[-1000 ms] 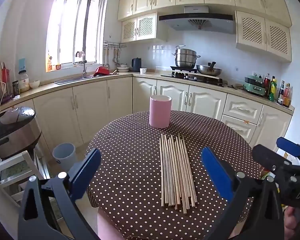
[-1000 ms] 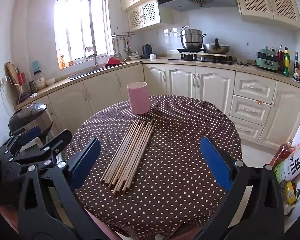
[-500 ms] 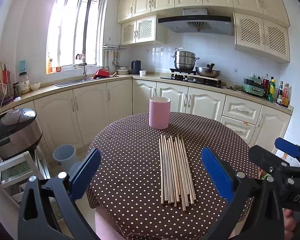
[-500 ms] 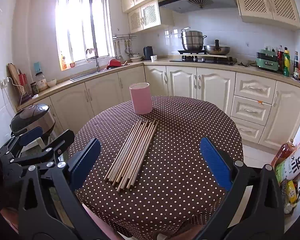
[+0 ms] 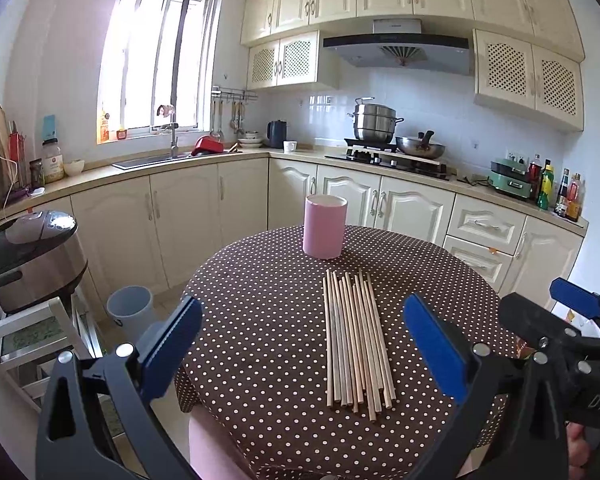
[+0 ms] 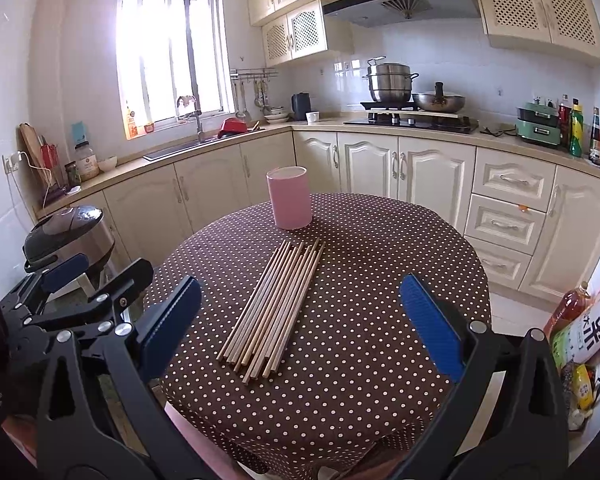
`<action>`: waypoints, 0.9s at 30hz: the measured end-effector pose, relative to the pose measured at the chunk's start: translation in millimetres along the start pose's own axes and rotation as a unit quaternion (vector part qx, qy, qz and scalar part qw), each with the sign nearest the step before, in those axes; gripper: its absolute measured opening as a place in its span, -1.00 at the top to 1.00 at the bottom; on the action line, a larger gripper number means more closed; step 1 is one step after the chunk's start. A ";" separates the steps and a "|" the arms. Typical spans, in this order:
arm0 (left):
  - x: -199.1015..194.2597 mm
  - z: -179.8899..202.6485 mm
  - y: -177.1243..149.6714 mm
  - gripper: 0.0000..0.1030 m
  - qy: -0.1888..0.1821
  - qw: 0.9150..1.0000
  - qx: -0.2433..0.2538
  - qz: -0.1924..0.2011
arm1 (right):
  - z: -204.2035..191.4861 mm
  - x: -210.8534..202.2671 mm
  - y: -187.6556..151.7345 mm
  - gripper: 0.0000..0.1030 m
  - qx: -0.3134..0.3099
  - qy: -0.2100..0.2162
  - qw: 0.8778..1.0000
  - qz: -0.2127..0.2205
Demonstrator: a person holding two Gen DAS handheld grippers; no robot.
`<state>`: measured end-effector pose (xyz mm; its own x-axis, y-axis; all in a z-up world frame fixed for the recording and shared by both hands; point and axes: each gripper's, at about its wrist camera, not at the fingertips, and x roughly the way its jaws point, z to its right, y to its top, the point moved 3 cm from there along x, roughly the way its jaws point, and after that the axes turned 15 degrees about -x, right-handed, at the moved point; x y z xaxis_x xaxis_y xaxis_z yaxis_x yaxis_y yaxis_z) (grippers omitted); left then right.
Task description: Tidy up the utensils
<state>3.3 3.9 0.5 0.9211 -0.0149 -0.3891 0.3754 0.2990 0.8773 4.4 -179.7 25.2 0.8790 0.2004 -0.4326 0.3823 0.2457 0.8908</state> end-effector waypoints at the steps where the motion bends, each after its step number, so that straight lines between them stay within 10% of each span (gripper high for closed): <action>1: 0.0 -0.3 0.2 -0.92 -0.001 1.000 -0.001 -0.002 | -0.2 0.2 0.8 -0.89 -0.002 -0.001 1.000 0.000; 27: 9.6 -5.2 -6.6 -0.92 0.011 1.000 -0.006 -0.001 | 1.3 11.0 -7.3 -0.89 0.002 0.006 1.000 -0.019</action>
<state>9.1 6.8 -10.4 0.9175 0.0054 -0.3976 0.3765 0.3103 0.8729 11.6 -180.6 14.1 0.8599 0.2031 -0.4684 0.4168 0.2504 0.8738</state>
